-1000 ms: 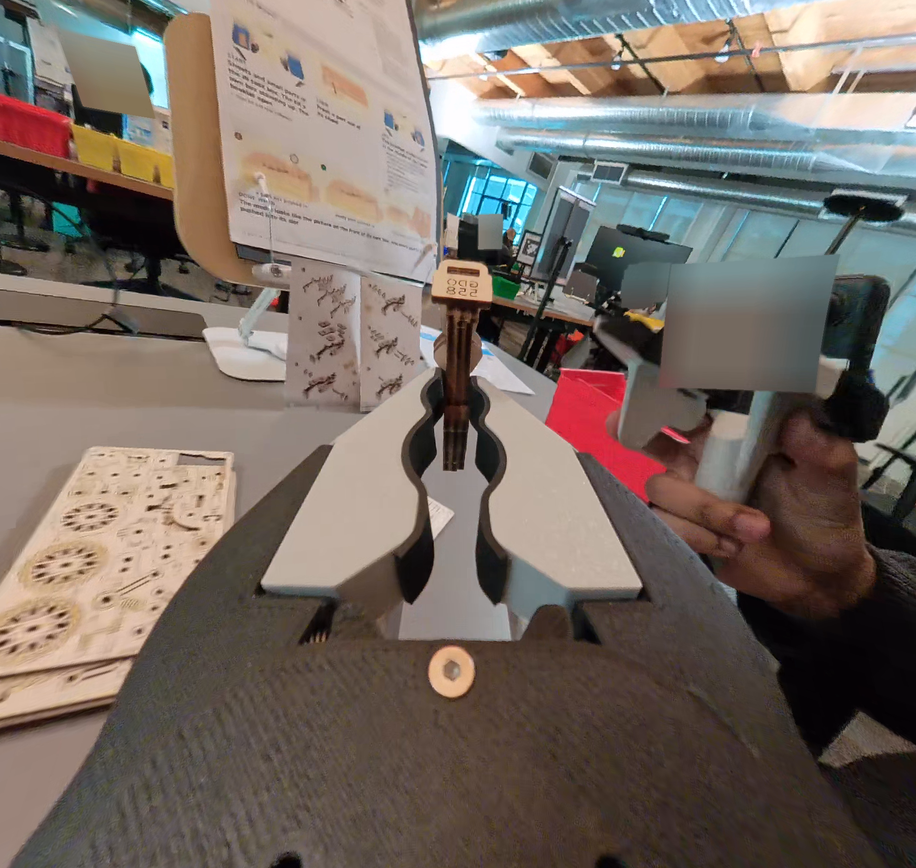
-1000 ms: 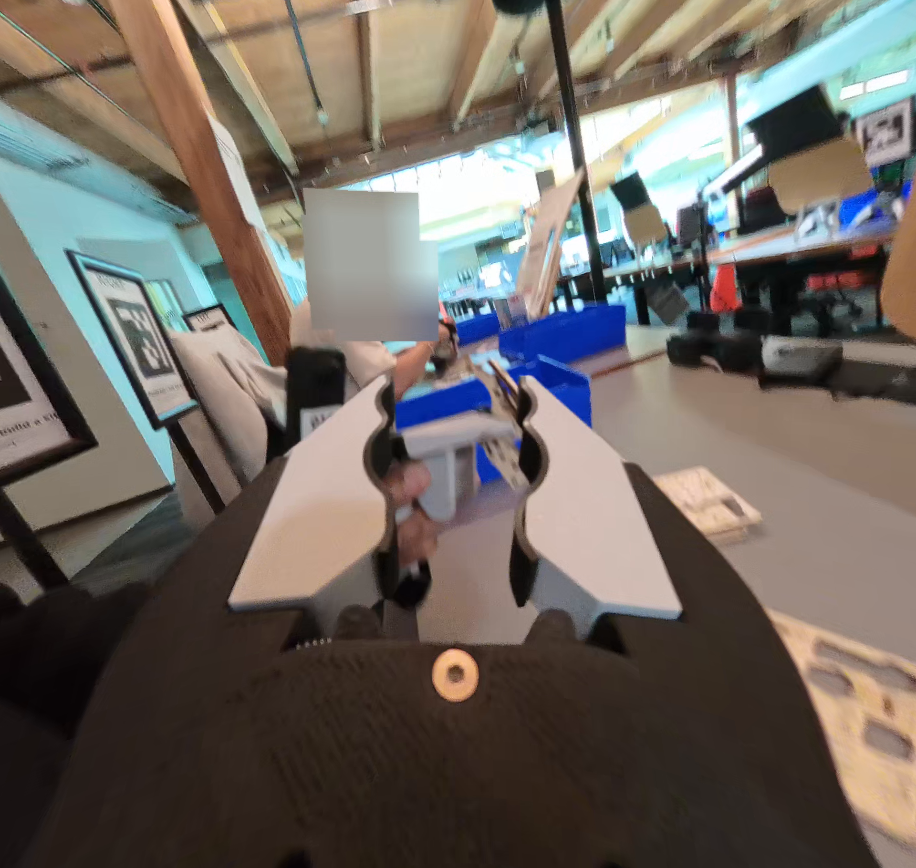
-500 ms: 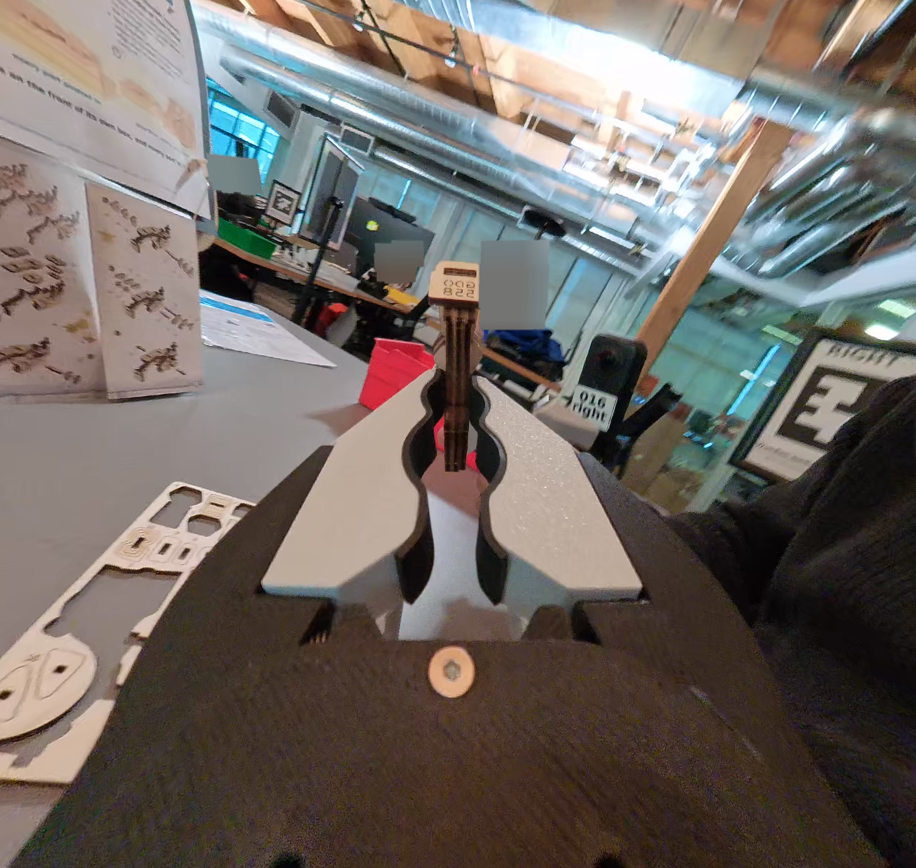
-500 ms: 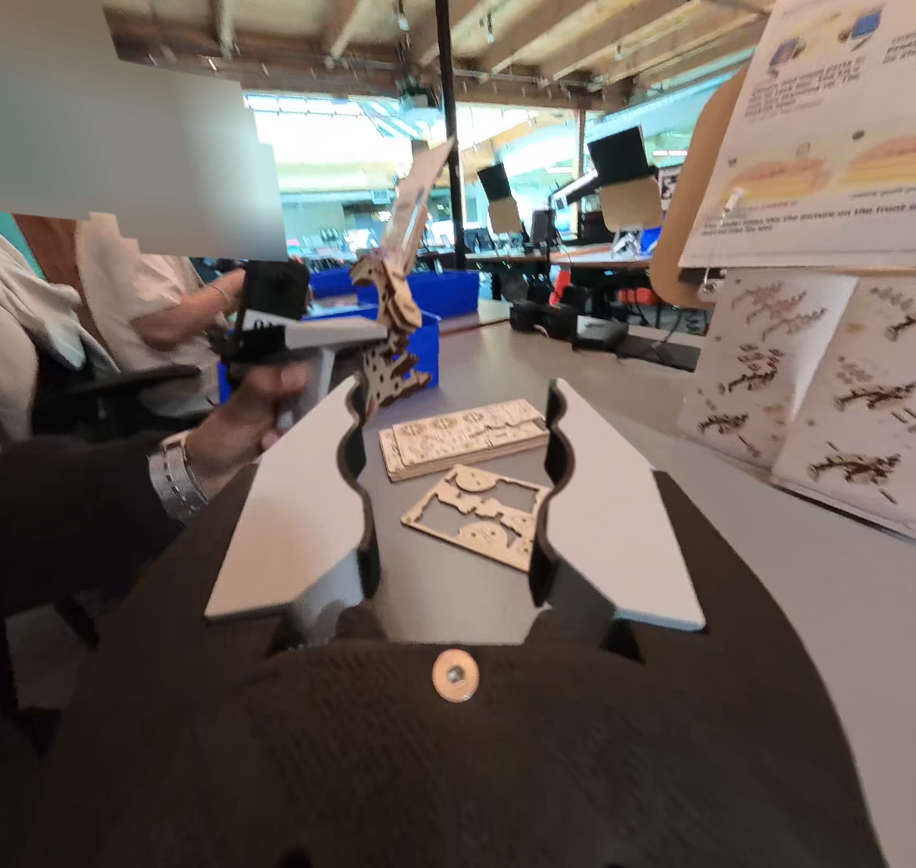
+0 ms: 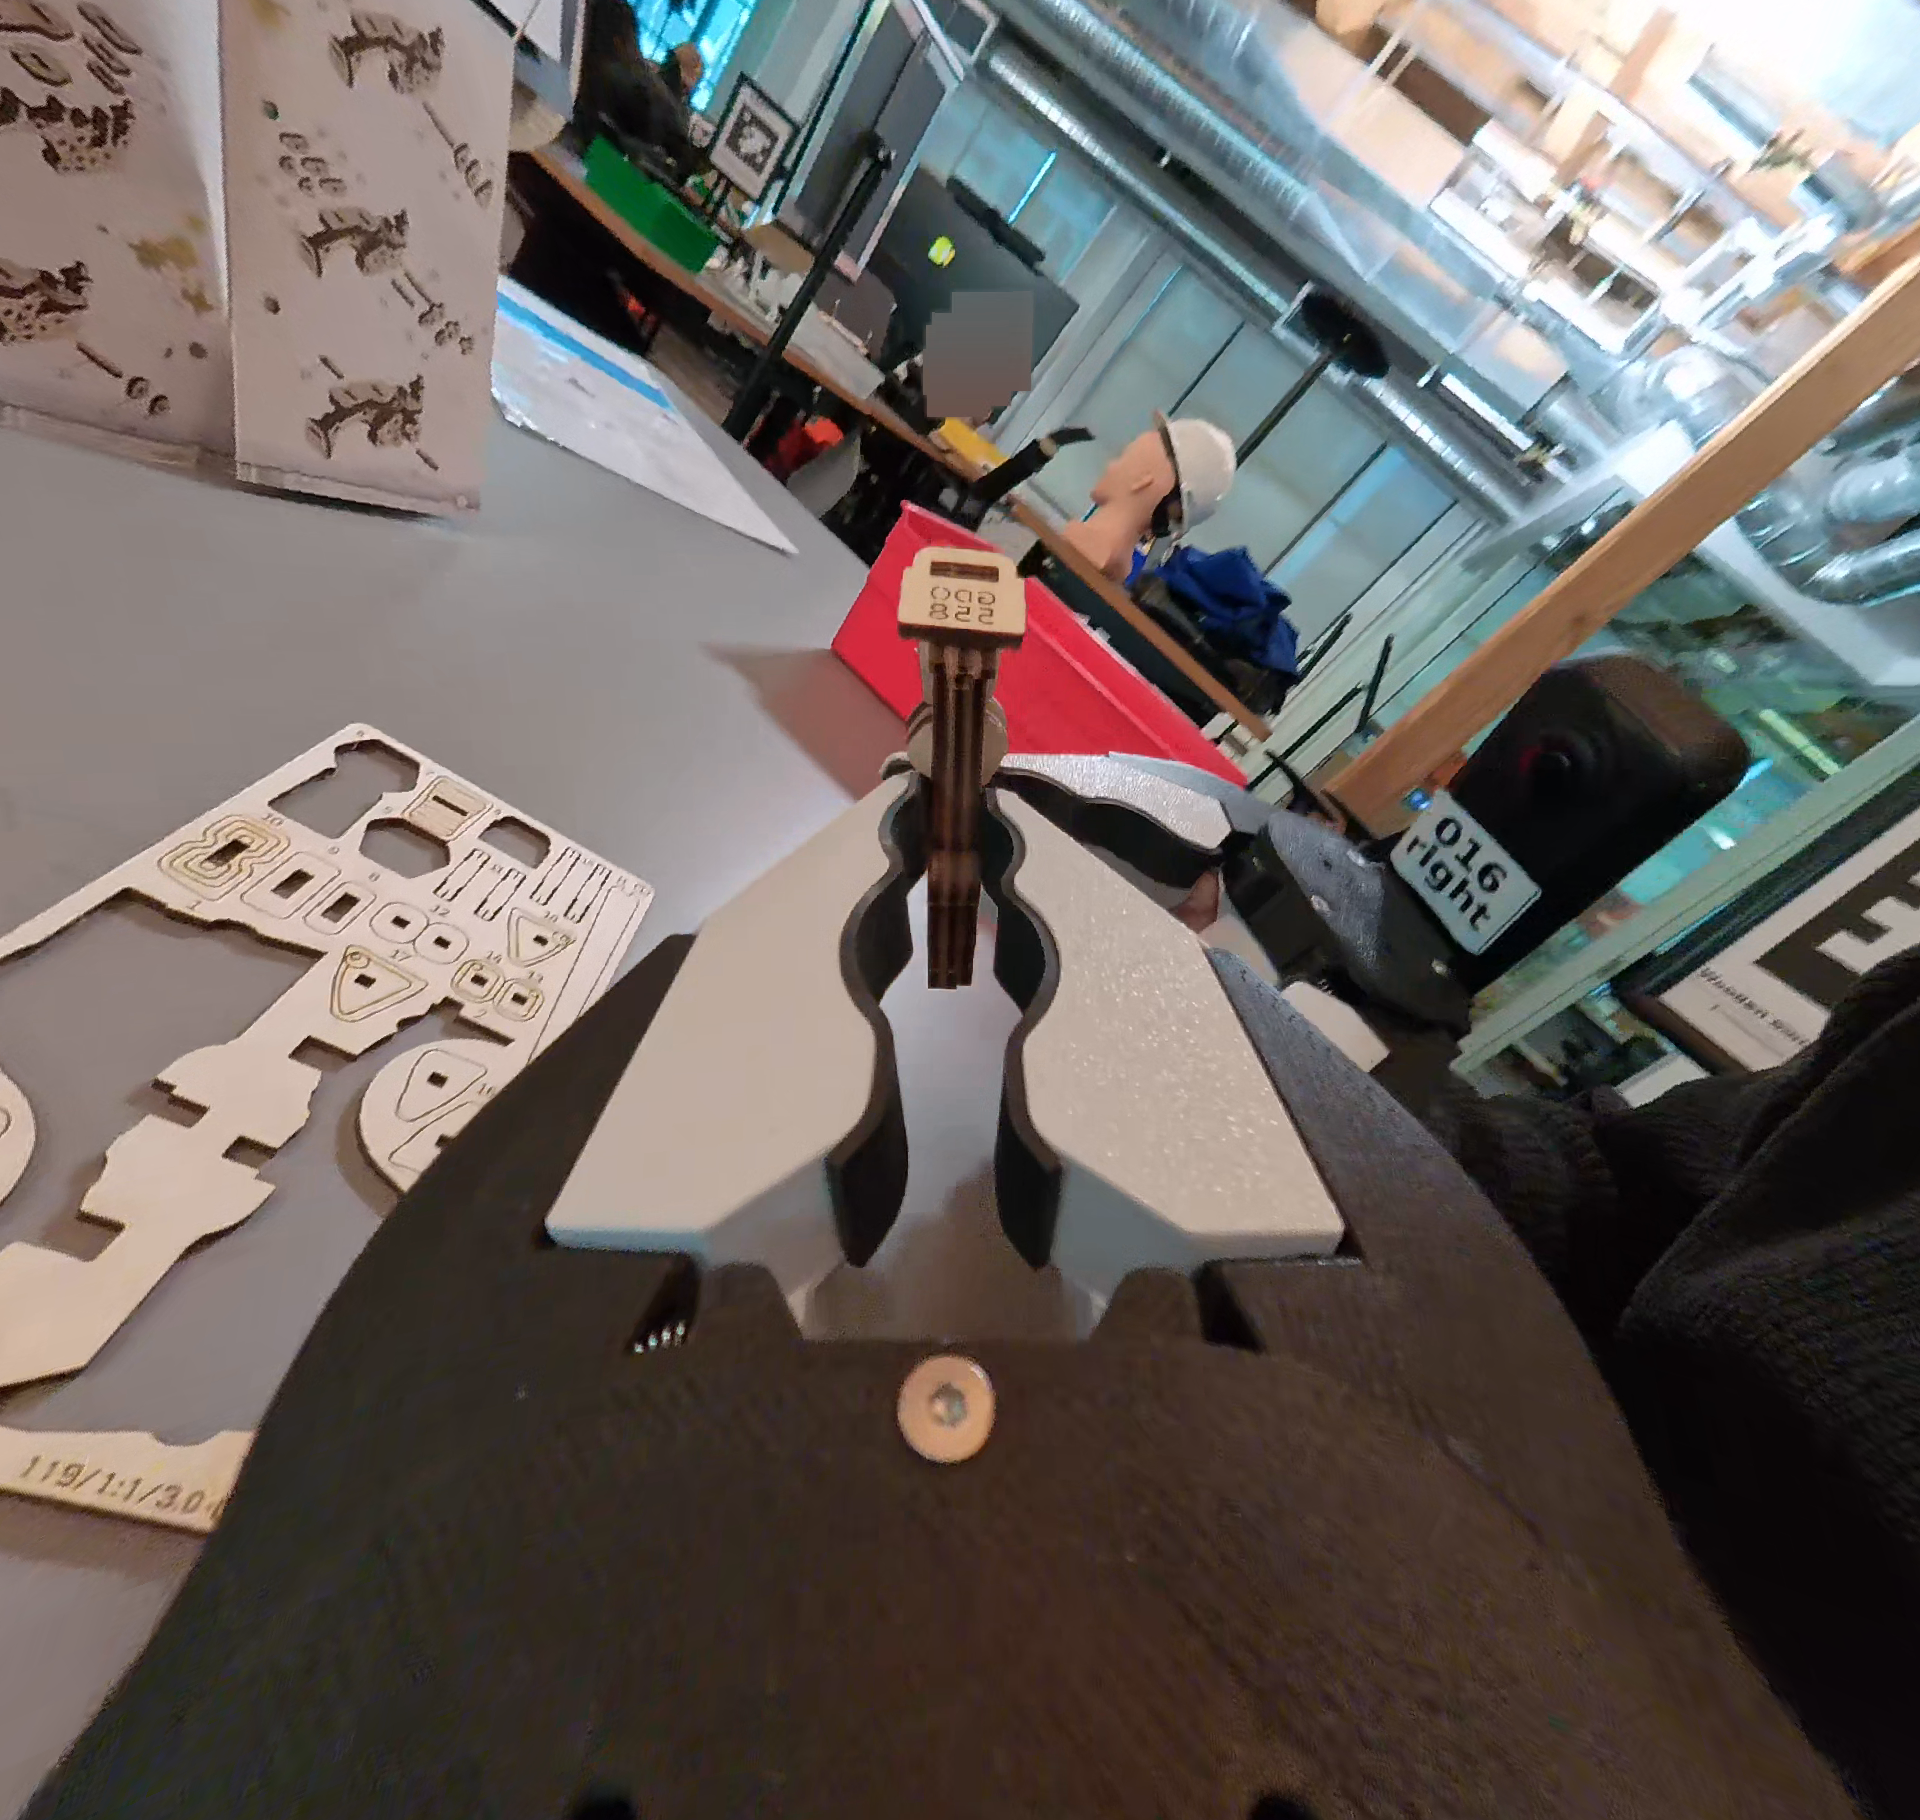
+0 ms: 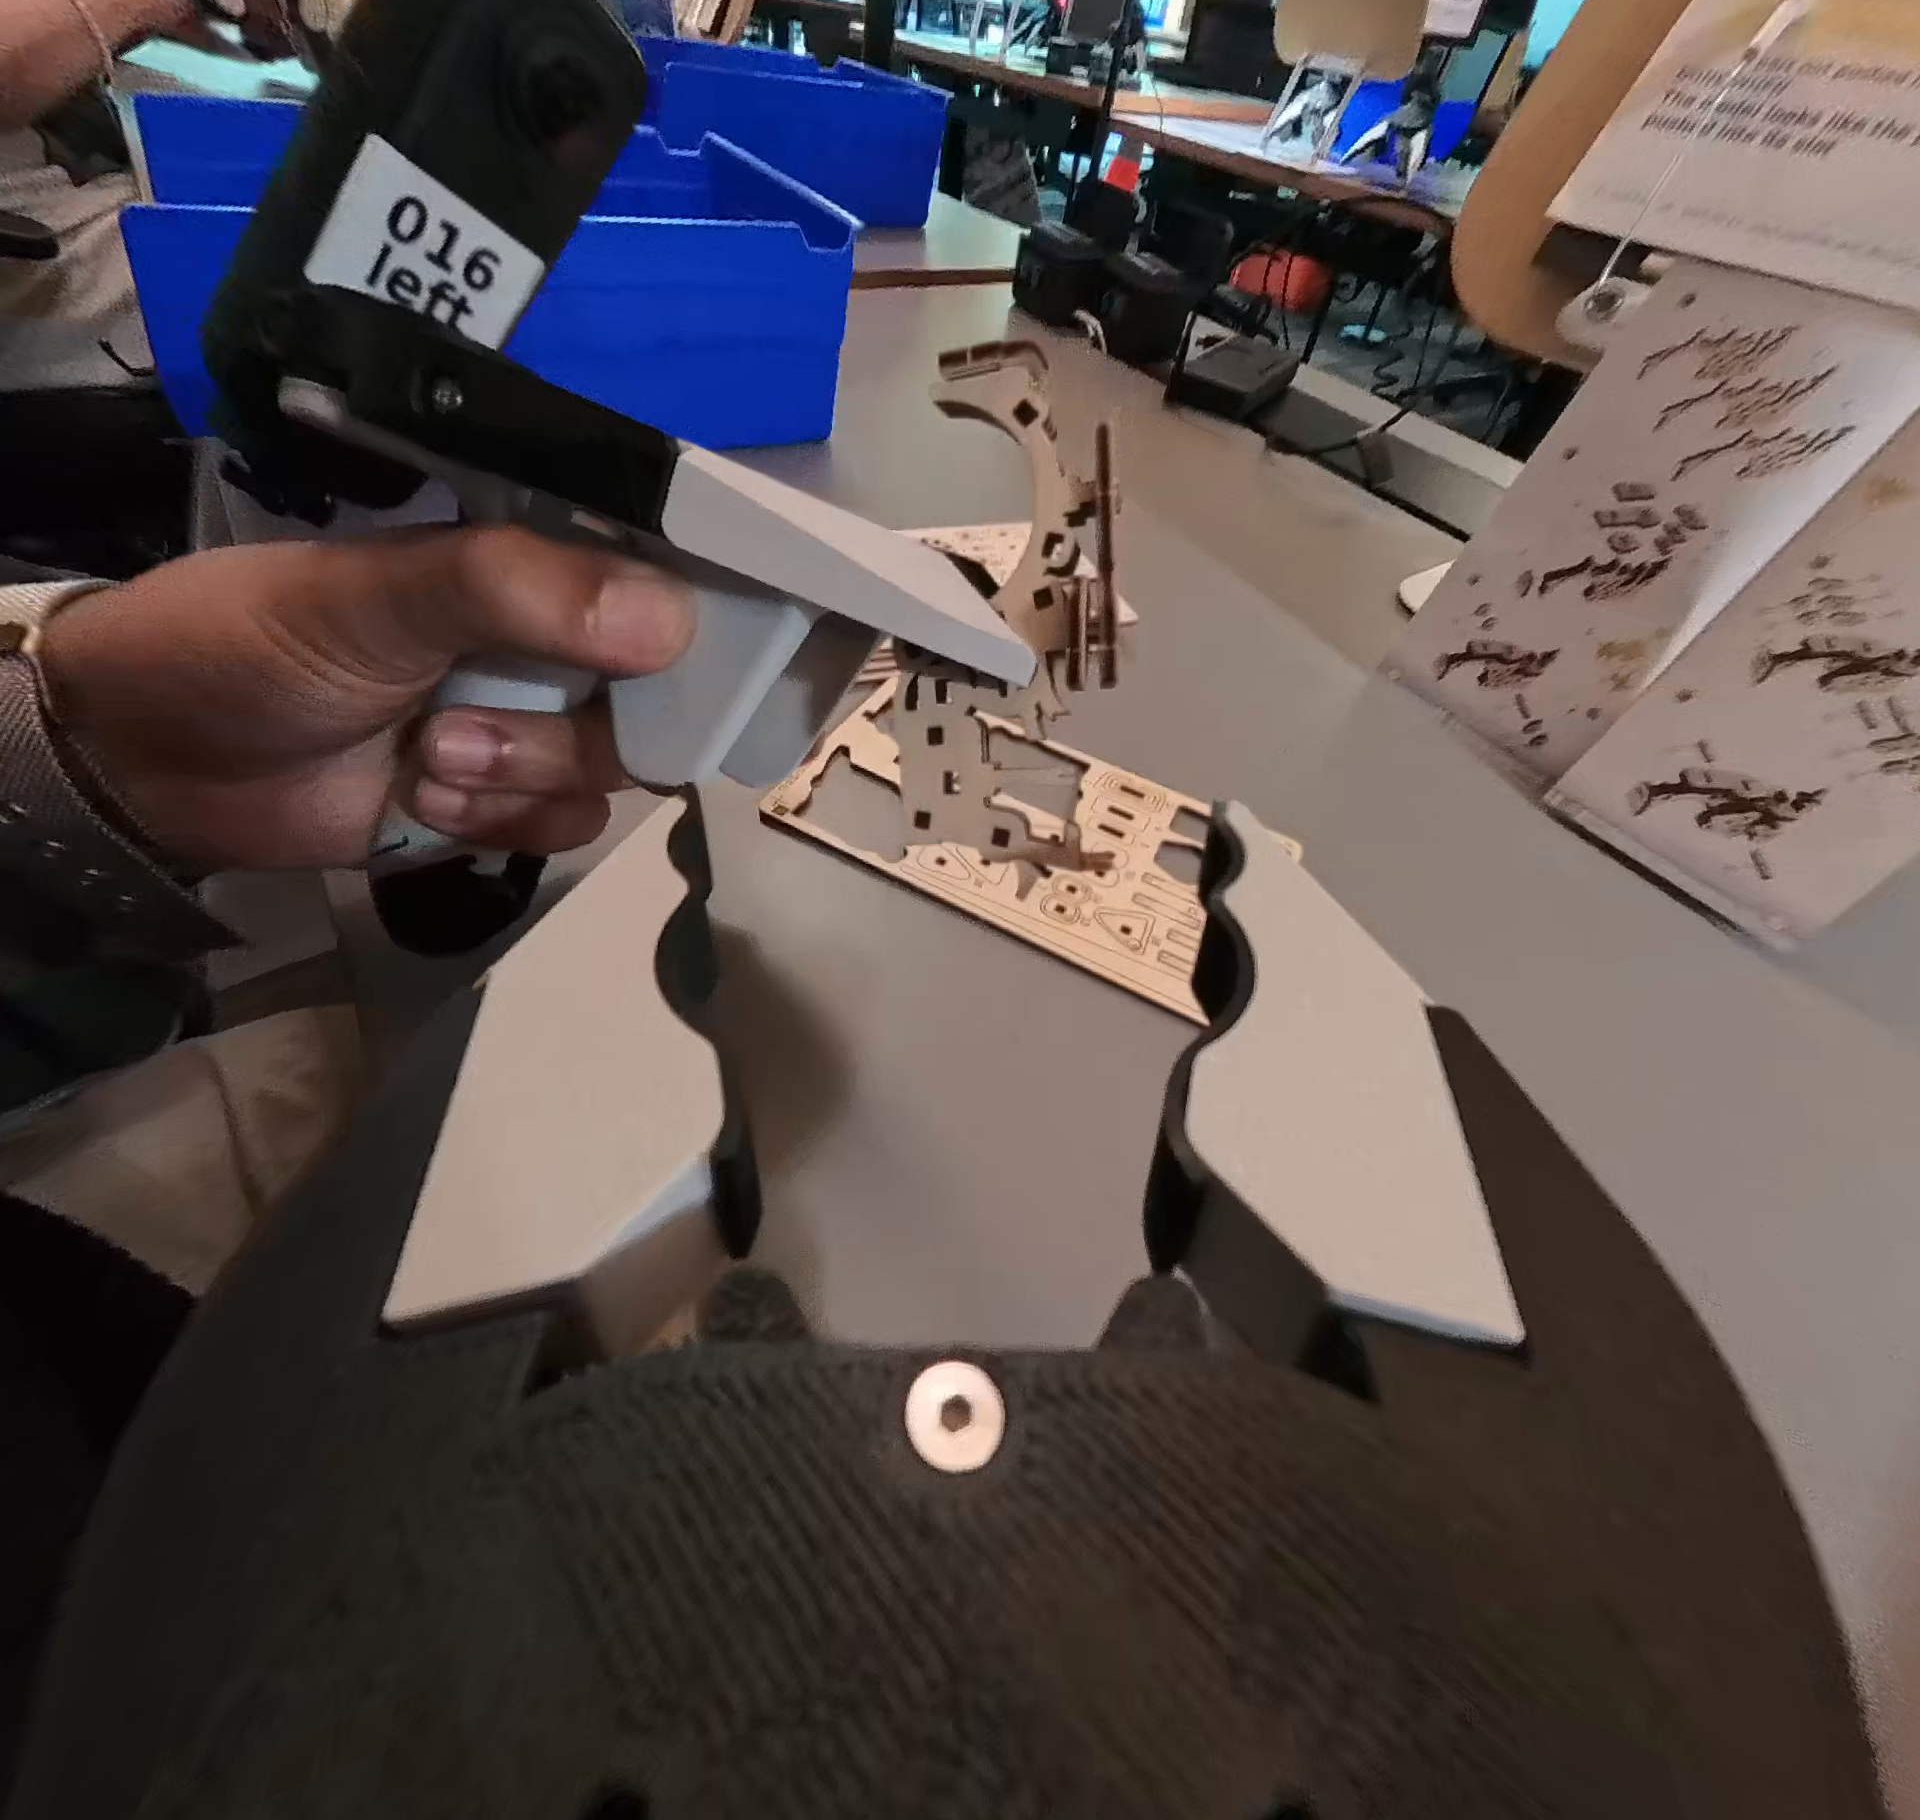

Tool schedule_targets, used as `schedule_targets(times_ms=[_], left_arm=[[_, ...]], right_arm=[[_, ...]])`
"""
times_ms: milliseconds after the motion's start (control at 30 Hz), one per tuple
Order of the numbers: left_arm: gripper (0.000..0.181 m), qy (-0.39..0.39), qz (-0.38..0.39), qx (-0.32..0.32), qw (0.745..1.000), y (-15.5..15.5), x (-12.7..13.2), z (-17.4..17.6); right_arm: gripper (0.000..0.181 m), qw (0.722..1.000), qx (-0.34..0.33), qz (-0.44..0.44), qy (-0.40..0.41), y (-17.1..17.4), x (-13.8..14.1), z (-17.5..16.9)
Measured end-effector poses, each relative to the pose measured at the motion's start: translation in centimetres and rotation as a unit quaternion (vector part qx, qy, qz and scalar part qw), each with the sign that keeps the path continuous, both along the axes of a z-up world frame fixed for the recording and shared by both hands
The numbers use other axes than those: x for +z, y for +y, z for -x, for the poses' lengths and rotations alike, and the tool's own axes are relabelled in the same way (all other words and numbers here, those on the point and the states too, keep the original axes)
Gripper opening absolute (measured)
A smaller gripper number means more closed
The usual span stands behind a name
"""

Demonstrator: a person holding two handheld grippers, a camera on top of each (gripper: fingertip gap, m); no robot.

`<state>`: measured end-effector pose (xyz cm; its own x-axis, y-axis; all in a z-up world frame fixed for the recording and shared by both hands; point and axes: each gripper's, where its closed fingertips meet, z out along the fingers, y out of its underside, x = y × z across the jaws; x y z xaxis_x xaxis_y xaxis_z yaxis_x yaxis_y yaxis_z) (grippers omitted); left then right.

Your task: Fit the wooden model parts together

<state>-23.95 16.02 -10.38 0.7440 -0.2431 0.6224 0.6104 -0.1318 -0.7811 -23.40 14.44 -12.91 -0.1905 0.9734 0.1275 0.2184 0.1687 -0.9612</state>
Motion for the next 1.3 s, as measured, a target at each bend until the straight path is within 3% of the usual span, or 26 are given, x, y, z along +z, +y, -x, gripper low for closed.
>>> schedule_targets(times_ms=[233,333,533,800,1033,1300], left_arm=[[0.006,0.082,0.036,0.019,0.996,-0.9,-1.1,0.2],[0.006,0.056,0.043,0.027,0.997,-2.0,-1.2,0.7],[0.008,0.040,0.064,0.105,0.992,-4.7,-1.9,2.5],[0.007,0.000,0.035,0.132,0.991,-8.4,-1.4,3.2],[0.007,-0.012,0.030,0.126,0.991,-8.6,-1.5,3.2],[0.007,-0.003,0.035,0.086,0.996,-6.1,-1.7,2.0]], right_arm=[[0.089,0.996,0.053,-0.074,-0.016,-1.5,-0.9,0.0],[0.090,0.994,0.081,-0.068,-0.010,-3.0,-0.6,0.6],[0.090,0.988,0.130,-0.081,-0.018,-6.0,-1.2,2.4],[0.073,0.973,0.178,-0.146,-0.006,-9.5,-1.9,4.0],[0.052,0.973,0.160,-0.164,0.010,-8.7,-1.5,4.5],[0.054,0.978,0.100,-0.181,0.023,-5.8,-0.8,3.9]])
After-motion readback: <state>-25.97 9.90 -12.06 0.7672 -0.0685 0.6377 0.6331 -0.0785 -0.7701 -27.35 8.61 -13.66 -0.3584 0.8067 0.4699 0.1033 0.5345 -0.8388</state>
